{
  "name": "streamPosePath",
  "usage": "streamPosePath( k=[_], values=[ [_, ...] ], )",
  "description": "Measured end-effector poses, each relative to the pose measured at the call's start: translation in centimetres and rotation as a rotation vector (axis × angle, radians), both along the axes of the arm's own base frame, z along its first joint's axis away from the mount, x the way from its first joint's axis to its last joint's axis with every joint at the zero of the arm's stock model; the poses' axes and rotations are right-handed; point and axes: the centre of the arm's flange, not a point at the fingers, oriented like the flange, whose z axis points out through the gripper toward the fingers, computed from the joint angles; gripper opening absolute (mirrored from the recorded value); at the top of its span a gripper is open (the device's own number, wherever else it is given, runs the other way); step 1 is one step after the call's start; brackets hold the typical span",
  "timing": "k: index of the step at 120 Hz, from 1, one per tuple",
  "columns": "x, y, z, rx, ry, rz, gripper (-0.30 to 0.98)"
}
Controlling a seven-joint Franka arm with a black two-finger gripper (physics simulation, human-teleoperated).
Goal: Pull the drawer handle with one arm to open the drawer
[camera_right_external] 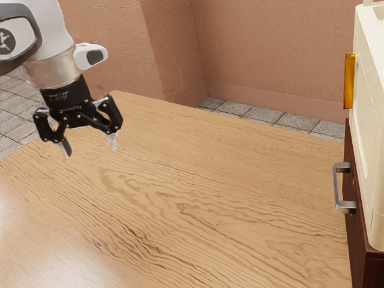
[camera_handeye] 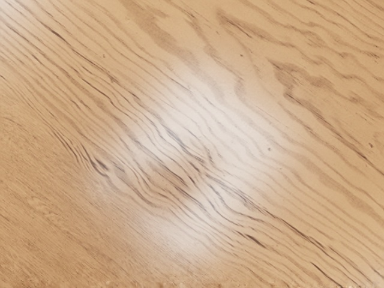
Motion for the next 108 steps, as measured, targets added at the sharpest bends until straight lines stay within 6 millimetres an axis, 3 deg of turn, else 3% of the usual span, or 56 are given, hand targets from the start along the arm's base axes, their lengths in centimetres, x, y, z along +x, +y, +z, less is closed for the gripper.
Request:
streamPosePath(
  k=[16, 23, 34, 45, 59, 64, 76, 88, 108],
  values=[
    [0.7, -0.7, -0.8, 0.004, -0.025, 0.169, 0.69],
    [1.9, -1.5, -1.3, 0.021, -0.040, 0.219, 0.69],
    [4.3, -5.2, -2.1, 0.043, -0.061, 0.237, 0.69],
    [8.7, -11.4, -4.1, 0.040, -0.065, 0.206, 0.69],
    [11.7, -18.2, -6.7, -0.005, -0.080, 0.186, 0.69],
    [12.7, -19.1, -7.8, -0.023, -0.086, 0.204, 0.69],
    [14.3, -18.7, -8.9, -0.071, -0.115, 0.280, 0.69],
    [15.2, -20.2, -9.6, -0.108, -0.140, 0.313, 0.69],
    [14.2, -26.3, -9.4, -0.154, -0.172, 0.284, 0.69]
  ],
)
